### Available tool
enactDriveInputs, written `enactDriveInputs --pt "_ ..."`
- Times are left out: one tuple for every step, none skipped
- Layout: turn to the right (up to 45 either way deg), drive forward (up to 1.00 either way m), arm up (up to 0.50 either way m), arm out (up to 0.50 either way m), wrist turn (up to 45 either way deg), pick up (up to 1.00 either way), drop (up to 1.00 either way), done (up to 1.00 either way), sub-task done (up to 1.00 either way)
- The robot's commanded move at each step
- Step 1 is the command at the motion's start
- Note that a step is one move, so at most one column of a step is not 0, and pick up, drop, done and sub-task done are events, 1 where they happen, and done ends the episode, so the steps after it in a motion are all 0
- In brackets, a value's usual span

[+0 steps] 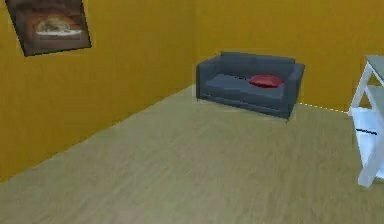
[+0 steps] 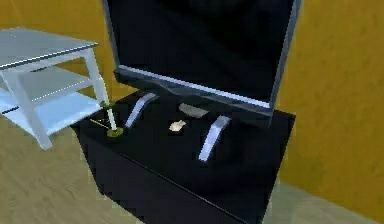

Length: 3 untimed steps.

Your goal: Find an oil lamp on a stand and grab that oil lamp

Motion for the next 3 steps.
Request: enactDriveInputs --pt "45.0 0.00 0.00 0.00 0.0 0.00 0.00 0.00 0.00" --pt "3.0 0.00 0.00 0.00 0.0 0.00 0.00 0.00 0.00" --pt "0.0 0.60 0.00 0.00 0.0 0.00 0.00 0.00 0.00"
